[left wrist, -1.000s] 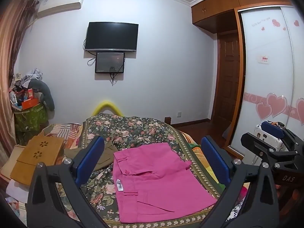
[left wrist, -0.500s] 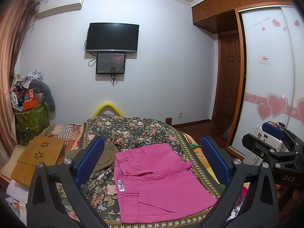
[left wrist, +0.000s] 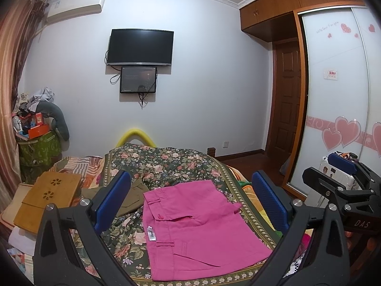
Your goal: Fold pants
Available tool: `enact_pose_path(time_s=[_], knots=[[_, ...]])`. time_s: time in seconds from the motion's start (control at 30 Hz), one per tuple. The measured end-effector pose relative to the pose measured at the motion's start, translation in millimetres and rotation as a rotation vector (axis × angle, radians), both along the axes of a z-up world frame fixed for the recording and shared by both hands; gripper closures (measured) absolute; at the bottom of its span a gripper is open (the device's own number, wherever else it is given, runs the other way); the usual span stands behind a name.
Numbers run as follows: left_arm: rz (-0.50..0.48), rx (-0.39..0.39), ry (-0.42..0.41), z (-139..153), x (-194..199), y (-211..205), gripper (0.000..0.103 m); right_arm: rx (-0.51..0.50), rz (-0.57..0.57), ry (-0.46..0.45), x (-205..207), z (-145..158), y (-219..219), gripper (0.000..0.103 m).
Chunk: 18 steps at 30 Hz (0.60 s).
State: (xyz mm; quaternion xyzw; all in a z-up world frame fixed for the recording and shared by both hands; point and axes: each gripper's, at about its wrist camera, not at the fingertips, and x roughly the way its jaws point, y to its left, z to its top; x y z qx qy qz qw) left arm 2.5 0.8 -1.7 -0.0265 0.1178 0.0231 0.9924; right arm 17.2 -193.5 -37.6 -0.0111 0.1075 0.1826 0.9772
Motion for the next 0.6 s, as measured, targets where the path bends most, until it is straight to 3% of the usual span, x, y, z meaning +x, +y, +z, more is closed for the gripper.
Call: enact_pose_path(time_s=[0.6], knots=[[-0.002, 0.022, -0.009, 1.5, -2.3, -2.4, 0.000, 0.002, 0.000, 0.002, -0.2, -0.2, 1.6, 0.001]])
